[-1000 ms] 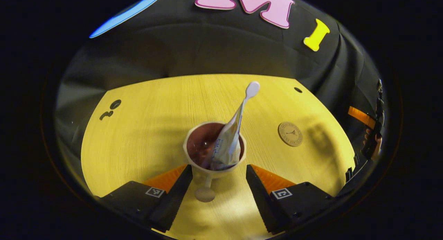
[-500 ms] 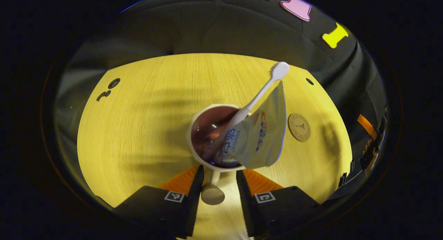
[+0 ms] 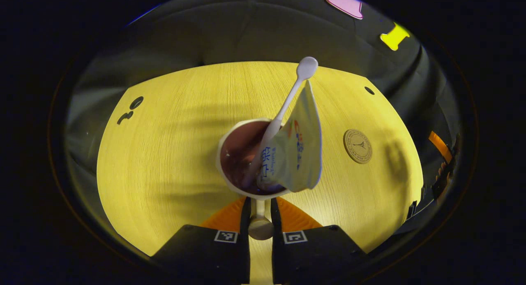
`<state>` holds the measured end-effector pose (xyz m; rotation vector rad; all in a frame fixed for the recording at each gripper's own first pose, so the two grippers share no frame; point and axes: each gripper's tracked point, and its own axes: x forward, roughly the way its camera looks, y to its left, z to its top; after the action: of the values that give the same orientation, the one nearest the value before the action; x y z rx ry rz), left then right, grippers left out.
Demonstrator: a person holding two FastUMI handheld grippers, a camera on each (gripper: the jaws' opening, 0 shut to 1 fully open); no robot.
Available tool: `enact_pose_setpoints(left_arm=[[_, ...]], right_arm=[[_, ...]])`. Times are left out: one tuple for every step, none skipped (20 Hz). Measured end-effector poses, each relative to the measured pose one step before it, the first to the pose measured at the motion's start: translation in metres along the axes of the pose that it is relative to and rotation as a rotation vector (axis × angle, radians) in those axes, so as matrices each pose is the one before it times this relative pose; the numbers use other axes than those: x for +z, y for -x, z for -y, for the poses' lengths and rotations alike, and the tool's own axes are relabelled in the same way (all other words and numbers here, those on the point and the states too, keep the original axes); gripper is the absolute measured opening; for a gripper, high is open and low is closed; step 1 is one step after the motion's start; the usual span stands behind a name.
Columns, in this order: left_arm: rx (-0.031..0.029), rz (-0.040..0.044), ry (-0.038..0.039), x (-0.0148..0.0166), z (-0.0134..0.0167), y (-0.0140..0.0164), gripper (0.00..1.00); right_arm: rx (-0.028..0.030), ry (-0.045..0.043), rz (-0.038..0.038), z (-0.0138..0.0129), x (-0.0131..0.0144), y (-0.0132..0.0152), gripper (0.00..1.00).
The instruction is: Put the toothbrush and toothpaste on the desktop into the cup, then pick up the cup and place it on the coaster on the desktop.
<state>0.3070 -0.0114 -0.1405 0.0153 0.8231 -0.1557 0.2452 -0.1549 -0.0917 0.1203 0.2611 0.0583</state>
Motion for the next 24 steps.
enact_pose_setpoints(left_arm=[[0.00004, 0.00641, 0.00042, -0.00095, -0.00005, 0.00048, 0.24], [-0.00392, 0.00283, 0.00037, -0.00043, 0.00163, 0.00045, 0.23], [-0.00346, 0.00161, -0.00446, -0.00001, 0.00058, 0.0004, 0.22], [-0.00149, 0.00066, -0.00764, -0.0002, -0.00027, -0.00038, 0.22], [0.0004, 0.00442, -0.00608, 0.00019, -0.00009, 0.00007, 0.21], [0.00506, 0.00545, -0.00409, 0.00057, -0.00097, 0.00072, 0.21], [0.00404, 0.00821, -0.00033, 0.00116, 0.0004, 0.00041, 0.21], [-0.00621, 0.01136, 0.00377, 0.00272, 0.00224, 0.00183, 0.21], [-0.00599, 0.01172, 0.00258, 0.00213, 0.00439, 0.00367, 0.21], [-0.006, 0.00521, -0.00252, 0.00242, 0.00427, 0.00537, 0.21], [-0.00678, 0.00381, -0.0032, 0.00341, 0.00558, 0.00342, 0.21], [-0.01118, 0.00539, -0.00126, 0.00568, 0.0066, 0.0016, 0.21], [-0.01343, 0.00573, -0.00039, 0.00422, 0.00821, 0.00026, 0.21], [-0.01085, 0.00474, -0.00403, 0.00616, 0.00805, -0.00024, 0.21], [-0.00906, 0.00282, -0.009, 0.00433, 0.00712, -0.00083, 0.21], [-0.00603, 0.00336, -0.01406, 0.0052, 0.00781, -0.00224, 0.21], [-0.00854, -0.0008, -0.01807, 0.00385, 0.00802, -0.00245, 0.26], [-0.00923, -0.00394, -0.01623, 0.00405, 0.01, -0.00437, 0.21], [-0.01179, -0.00284, -0.01413, 0.00428, 0.00999, -0.00341, 0.21], [-0.01492, -0.00183, -0.0137, 0.00433, 0.01155, -0.004, 0.21], [-0.01344, -0.00155, -0.01535, 0.00445, 0.01035, -0.00498, 0.21], [-0.01184, -0.00382, -0.01923, 0.00466, 0.01164, -0.00582, 0.26], [-0.01312, -0.00583, -0.0243, 0.00439, 0.01289, -0.0064, 0.21], [-0.01235, -0.00558, -0.02364, 0.00302, 0.01173, -0.00692, 0.21]], right_arm=[[-0.00095, 0.00589, 0.00081, -0.00011, 0.00008, 0.00057, 0.99], [-0.00078, 0.00322, -0.00071, 0.0, -0.00084, 0.00076, 0.99], [0.00029, 0.001, -0.00121, -0.00029, -0.00023, 0.00021, 0.99], [-0.00115, 0.0006, -0.00009, 0.00023, 0.00004, 0.00004, 0.99], [-0.00232, 0.00055, 0.00046, 0.00057, 0.00034, 0.0002, 0.99], [-0.00197, -0.00018, 0.00024, 0.00067, -0.00041, -0.00023, 0.99], [-0.00022, -0.00157, -0.00057, 0.00004, 0.00052, 0.00052, 0.98], [-0.00081, -0.00115, -0.00021, 0.00051, -0.00032, 0.00031, 0.99], [-0.00217, 0.00052, 0.00015, 0.00099, 0.00023, -0.00001, 0.99], [-0.00135, 0.00076, -0.00039, 0.00068, -0.00014, 0.00034, 0.99], [-0.00214, 0.00226, 0.00044, 0.00174, 0.00022, 0.00076, 0.99], [-0.00481, 0.00233, 0.00129, 0.00264, 0.00037, 0.00142, 0.99], [-0.00484, 0.00188, 0.0033, 0.00362, 0.00068, 0.00176, 0.98], [-0.00964, 0.00226, 0.00216, 0.00482, 0.00048, 0.00109, 0.99], [-0.00954, -0.00076, 0.00072, 0.0052, 0.00032, 0.00253, 0.99], [-0.00854, -0.00323, 0.00292, 0.00516, 0.00094, 0.0035, 0.99], [-0.0112, -0.00263, 0.00571, 0.00614, 0.0017, 0.00308, 0.99], [-0.01224, -0.00183, 0.00626, 0.00737, 0.00135, 0.00379, 0.99], [-0.01147, -0.00044, 0.00747, 0.00713, 0.00199, 0.00388, 0.99], [-0.01131, 0.00807, 0.00845, 0.00644, 0.00136, 0.00453, 0.98], [-0.01292, 0.00792, 0.00297, 0.00677, -0.00009, 0.0036, 0.99], [-0.00508, 0.00013, 0.00041, 0.00472, 0.0, 0.00498, 0.98], [-0.00499, -0.00431, 0.00012, 0.00361, -0.00088, 0.00396, 0.98], [-0.0039, -0.00332, 0.00231, 0.00256, 0.00003, 0.0036, 0.99]])
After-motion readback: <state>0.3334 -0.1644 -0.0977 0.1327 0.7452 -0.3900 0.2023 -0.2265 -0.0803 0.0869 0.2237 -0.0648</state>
